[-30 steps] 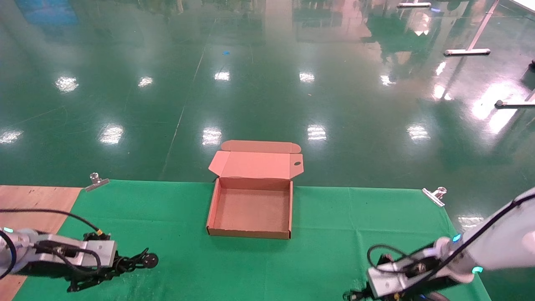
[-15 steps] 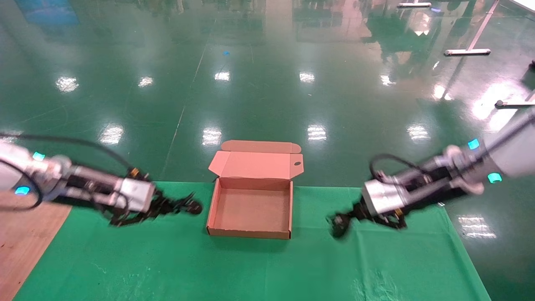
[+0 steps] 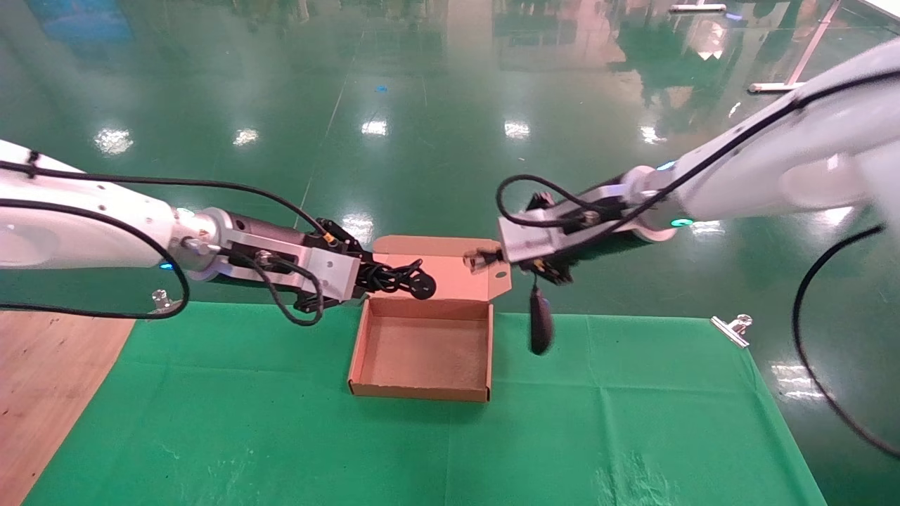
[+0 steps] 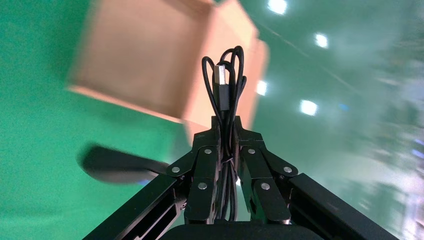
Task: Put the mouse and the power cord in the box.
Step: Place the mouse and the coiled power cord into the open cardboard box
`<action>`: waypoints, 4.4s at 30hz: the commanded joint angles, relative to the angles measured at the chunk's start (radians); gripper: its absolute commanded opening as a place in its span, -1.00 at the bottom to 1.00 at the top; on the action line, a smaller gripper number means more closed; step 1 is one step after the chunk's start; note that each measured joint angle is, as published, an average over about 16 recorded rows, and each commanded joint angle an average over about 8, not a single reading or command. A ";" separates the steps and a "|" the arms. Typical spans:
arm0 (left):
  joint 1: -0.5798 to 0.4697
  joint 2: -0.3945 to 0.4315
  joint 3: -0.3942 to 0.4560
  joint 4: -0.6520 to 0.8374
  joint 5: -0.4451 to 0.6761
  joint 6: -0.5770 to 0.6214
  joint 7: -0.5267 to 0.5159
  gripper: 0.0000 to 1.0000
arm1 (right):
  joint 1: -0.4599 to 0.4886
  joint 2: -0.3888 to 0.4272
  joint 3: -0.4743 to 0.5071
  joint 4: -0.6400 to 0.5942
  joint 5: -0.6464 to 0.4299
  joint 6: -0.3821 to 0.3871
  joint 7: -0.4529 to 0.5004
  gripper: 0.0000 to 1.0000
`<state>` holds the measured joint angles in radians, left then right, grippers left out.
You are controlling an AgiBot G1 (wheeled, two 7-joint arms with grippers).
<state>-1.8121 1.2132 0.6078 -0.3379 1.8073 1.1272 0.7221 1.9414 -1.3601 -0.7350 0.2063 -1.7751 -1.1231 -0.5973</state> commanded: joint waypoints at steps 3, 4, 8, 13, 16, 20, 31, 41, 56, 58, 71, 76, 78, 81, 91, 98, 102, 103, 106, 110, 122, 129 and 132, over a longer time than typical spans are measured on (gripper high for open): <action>-0.012 0.044 -0.009 0.094 -0.006 -0.092 0.073 -1.00 | -0.045 -0.008 -0.007 0.061 0.028 0.112 0.019 -1.00; -0.010 0.053 -0.010 0.111 -0.005 -0.121 0.088 -1.00 | -0.053 -0.009 -0.014 0.074 0.034 0.127 0.026 -1.00; 0.020 0.092 -0.017 0.154 -0.010 -0.233 0.155 -1.00 | -0.071 -0.008 -0.049 0.110 0.053 0.168 0.055 -1.00; 0.108 0.127 -0.063 0.146 -0.080 -0.384 0.263 -1.00 | -0.068 -0.002 -0.093 0.104 0.064 0.199 0.086 -1.00; 0.189 0.140 -0.105 0.101 -0.155 -0.481 0.340 -1.00 | -0.058 0.003 -0.108 0.080 0.072 0.197 0.097 -1.00; 0.311 0.152 -0.145 0.006 -0.273 -0.580 0.441 -1.00 | -0.039 0.013 -0.115 0.043 0.089 0.159 0.100 -1.00; 0.444 0.161 -0.025 -0.044 -0.485 -0.622 0.485 -0.97 | 0.028 0.064 -0.098 -0.051 0.142 -0.029 0.046 -1.00; 0.424 0.158 0.154 -0.039 -0.554 -0.644 0.403 1.00 | 0.033 0.091 -0.081 -0.114 0.172 -0.094 -0.025 -1.00; 0.408 0.155 0.303 -0.051 -0.672 -0.697 0.372 1.00 | 0.031 0.074 -0.071 -0.166 0.189 -0.181 -0.065 -1.00; 0.405 0.154 0.306 -0.048 -0.704 -0.694 0.357 1.00 | 0.033 0.065 -0.072 -0.170 0.189 -0.197 -0.064 -1.00; 0.344 0.062 0.203 0.082 -0.935 -0.491 0.322 1.00 | 0.009 0.006 -0.075 -0.123 0.189 -0.119 -0.027 -1.00; 0.338 -0.011 0.160 0.134 -0.995 -0.373 0.339 1.00 | -0.047 -0.004 -0.072 -0.045 0.215 -0.013 0.016 -1.00; 0.336 -0.037 0.148 0.155 -1.011 -0.337 0.345 1.00 | -0.075 -0.008 -0.074 -0.006 0.229 0.039 0.038 -1.00; 0.334 -0.070 0.136 0.183 -1.027 -0.293 0.356 1.00 | -0.116 -0.012 -0.089 0.059 0.251 0.108 0.074 -1.00; 0.341 -0.143 0.112 0.261 -1.059 -0.214 0.392 1.00 | -0.235 -0.014 -0.248 0.254 0.312 0.197 0.195 -1.00; 0.349 -0.169 0.100 0.288 -1.075 -0.198 0.436 1.00 | -0.280 -0.010 -0.363 0.297 0.334 0.231 0.258 -1.00; 0.351 -0.174 0.093 0.298 -1.084 -0.188 0.446 1.00 | -0.293 -0.009 -0.402 0.305 0.343 0.256 0.279 -0.29; 0.352 -0.174 0.092 0.300 -1.086 -0.186 0.448 1.00 | -0.296 -0.009 -0.408 0.307 0.346 0.261 0.282 -0.04; 0.352 -0.176 0.091 0.303 -1.088 -0.182 0.450 1.00 | -0.302 -0.008 -0.418 0.313 0.354 0.270 0.287 0.71; 0.352 -0.175 0.091 0.304 -1.089 -0.182 0.450 1.00 | -0.304 -0.008 -0.419 0.313 0.356 0.272 0.287 1.00; 0.352 -0.173 0.092 0.300 -1.086 -0.186 0.448 1.00 | -0.296 -0.008 -0.408 0.306 0.347 0.263 0.282 1.00; 0.352 -0.172 0.093 0.298 -1.085 -0.187 0.447 1.00 | -0.294 -0.008 -0.405 0.304 0.345 0.260 0.281 1.00; 0.351 -0.172 0.093 0.298 -1.084 -0.188 0.447 1.00 | -0.293 -0.008 -0.404 0.304 0.344 0.259 0.281 1.00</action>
<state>-1.4603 1.0408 0.7008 -0.0407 0.7228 0.9398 1.1684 1.6463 -1.3661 -1.1366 0.5124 -1.4291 -0.8659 -0.3153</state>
